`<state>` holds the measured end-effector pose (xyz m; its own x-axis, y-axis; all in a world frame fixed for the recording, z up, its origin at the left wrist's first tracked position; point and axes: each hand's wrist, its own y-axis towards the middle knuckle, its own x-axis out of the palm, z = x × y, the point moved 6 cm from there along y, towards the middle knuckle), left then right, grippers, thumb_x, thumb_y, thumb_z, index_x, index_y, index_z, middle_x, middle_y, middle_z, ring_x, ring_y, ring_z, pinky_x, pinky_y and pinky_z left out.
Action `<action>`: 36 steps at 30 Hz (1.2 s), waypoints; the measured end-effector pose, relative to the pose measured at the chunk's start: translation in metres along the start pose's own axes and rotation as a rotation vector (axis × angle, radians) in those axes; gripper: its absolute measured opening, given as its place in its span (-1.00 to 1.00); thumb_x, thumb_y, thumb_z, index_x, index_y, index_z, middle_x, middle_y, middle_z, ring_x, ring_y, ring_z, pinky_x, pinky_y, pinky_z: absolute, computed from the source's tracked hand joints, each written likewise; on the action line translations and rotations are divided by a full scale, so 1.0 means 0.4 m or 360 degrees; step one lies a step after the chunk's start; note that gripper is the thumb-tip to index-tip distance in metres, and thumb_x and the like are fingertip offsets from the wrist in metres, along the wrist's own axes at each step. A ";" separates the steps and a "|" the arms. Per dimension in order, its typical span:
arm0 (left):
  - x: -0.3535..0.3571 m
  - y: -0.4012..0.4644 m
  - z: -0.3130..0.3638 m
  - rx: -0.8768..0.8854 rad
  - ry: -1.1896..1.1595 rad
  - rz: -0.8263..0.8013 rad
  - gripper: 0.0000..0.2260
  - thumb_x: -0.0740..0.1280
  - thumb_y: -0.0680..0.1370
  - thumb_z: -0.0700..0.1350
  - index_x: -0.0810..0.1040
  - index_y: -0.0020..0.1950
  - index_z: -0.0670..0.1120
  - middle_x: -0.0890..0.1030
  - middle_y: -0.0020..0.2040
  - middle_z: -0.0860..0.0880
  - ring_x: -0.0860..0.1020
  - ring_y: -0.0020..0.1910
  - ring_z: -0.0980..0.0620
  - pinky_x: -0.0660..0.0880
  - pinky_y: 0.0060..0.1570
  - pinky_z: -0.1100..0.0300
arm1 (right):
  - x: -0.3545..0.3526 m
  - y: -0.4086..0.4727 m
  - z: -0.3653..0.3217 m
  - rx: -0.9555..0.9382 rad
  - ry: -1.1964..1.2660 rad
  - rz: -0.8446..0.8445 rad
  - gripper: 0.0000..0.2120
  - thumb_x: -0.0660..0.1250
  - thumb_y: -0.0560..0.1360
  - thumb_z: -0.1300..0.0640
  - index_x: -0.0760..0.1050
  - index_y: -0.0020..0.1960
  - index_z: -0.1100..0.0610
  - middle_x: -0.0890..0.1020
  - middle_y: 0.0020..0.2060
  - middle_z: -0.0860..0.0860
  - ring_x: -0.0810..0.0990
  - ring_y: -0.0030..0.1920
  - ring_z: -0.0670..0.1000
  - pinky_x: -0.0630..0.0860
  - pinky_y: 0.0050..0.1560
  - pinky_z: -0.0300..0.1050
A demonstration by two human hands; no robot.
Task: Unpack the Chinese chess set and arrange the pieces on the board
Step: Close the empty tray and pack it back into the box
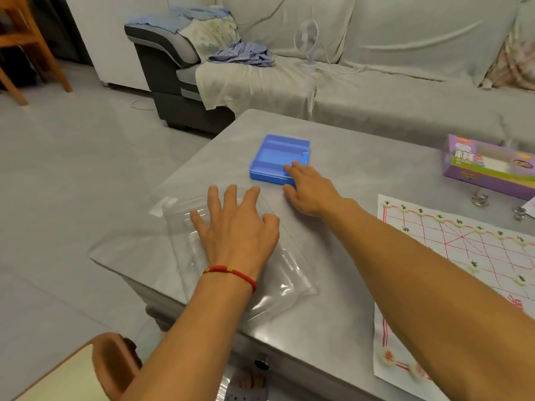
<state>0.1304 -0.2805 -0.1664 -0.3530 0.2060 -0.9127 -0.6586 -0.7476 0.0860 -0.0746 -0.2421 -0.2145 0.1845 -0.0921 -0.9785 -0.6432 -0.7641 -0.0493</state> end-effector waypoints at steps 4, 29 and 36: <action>-0.002 -0.008 0.021 0.0065 -0.0061 0.0012 -0.45 0.17 0.56 0.09 0.16 0.55 0.22 0.13 0.59 0.04 -0.10 0.59 -0.06 -0.01 0.49 -0.26 | -0.041 -0.097 0.020 -0.0021 0.0044 0.0565 -0.71 0.09 0.64 -0.03 0.54 0.07 0.07 0.61 0.02 0.03 0.54 0.04 0.16 0.49 -0.01 0.07; 0.073 -0.027 0.180 0.0394 -0.0007 -0.0040 -0.33 0.22 0.55 0.10 0.02 0.59 0.02 0.16 0.50 -0.17 0.08 0.49 -0.21 0.07 0.52 -0.05 | -0.150 -0.069 0.200 0.0946 0.0624 0.0161 -0.74 0.49 0.43 0.02 0.49 -0.16 0.17 0.66 -0.39 0.07 0.69 -0.43 0.03 0.63 -0.26 -0.11; 0.074 -0.057 0.241 0.0278 -0.0374 -0.0119 -0.19 0.26 0.52 0.29 -0.07 0.61 0.04 0.08 0.56 -0.16 0.12 0.52 -0.19 0.26 0.42 -0.06 | -0.258 -0.240 0.235 0.0848 0.0608 0.0375 -0.69 0.50 0.45 -0.04 0.51 -0.17 0.18 0.67 -0.34 0.06 0.67 -0.43 -0.01 0.60 -0.27 -0.13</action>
<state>0.0710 -0.1965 -0.1571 -0.4302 0.4120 -0.8032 -0.7856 -0.6093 0.1082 -0.1019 -0.0993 -0.1277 0.1808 -0.5096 -0.8412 -0.9572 -0.2876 -0.0316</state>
